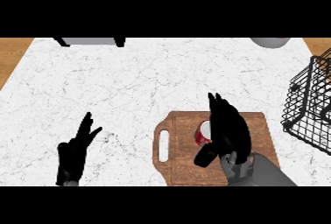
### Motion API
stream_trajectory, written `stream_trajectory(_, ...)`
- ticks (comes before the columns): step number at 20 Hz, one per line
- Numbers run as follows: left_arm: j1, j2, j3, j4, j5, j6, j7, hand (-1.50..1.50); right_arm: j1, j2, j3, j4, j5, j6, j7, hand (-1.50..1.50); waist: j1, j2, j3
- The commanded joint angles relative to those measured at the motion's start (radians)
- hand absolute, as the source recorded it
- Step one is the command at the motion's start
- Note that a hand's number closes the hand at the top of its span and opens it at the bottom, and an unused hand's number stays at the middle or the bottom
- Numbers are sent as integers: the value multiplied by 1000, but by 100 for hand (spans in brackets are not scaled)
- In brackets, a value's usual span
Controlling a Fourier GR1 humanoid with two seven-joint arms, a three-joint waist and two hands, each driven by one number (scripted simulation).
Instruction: Pick the can from the cutting board and place it in the tiered basket
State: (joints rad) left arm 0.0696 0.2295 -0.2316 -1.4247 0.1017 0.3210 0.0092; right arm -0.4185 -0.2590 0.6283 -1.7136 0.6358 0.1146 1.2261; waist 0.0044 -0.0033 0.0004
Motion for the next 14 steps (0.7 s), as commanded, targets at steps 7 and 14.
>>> stream_trajectory(7, 14, 8, 6, -40, -15, 9, 50, 0, -10, 85, -52, 29, -16, 175, 237, -150, -5, -1, -1)
stream_trajectory(14, -16, -15, 8, 20, -29, 6, 38, 0, -31, 153, -79, 181, 23, 165, 168, -150, 0, 4, -1)
